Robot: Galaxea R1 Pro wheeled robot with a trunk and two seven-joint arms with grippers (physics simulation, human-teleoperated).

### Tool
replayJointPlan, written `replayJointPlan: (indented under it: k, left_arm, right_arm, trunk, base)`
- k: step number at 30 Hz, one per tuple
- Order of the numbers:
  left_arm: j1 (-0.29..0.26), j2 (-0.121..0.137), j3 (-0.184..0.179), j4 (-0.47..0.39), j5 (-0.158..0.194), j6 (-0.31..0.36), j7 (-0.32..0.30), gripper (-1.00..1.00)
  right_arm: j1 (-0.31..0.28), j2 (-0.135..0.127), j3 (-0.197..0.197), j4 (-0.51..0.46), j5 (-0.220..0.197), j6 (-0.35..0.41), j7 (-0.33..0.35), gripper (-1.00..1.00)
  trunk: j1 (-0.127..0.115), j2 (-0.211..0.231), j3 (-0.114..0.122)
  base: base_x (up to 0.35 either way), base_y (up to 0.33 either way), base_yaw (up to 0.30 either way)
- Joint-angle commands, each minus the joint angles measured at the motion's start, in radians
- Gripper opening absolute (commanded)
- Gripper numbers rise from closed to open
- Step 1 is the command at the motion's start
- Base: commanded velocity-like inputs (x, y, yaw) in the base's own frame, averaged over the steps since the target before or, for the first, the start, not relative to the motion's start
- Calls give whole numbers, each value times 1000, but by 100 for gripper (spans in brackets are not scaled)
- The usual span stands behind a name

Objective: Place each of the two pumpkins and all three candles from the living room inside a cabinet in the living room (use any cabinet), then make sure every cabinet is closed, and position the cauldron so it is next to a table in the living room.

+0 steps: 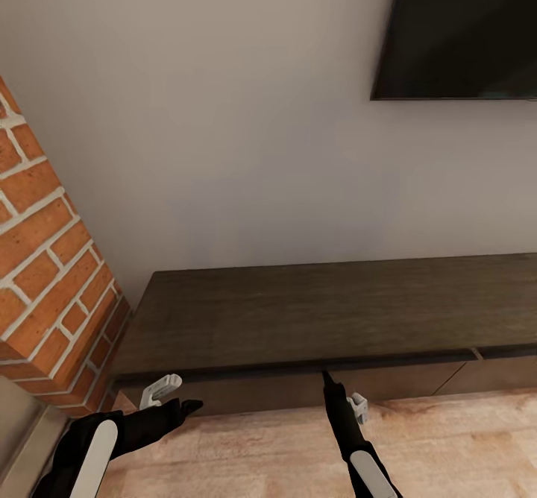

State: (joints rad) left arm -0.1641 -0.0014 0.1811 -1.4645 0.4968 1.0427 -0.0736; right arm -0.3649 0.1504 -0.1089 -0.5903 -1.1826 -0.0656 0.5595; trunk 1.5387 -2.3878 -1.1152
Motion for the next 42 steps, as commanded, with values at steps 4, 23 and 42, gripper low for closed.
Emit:
replayJointPlan:
  k: [4,23,42]
  left_arm:
    - [0,0,1,0,-6,4,-8,100]
    - [0,0,-27,0,-6,4,-8,100]
    - [0,1,-32,0,-6,4,-8,100]
  right_arm:
    - [0,1,-3,3,-11,4,2,-100]
    - [0,1,-3,3,-11,4,2,-100]
    - [0,1,-3,3,-11,4,2,-100]
  trunk:
    - [0,0,-1]
    - [0,0,-1]
    - [0,0,-1]
  base:
    - [0,0,0]
    - [-42,0,0]
    - [-69,0,0]
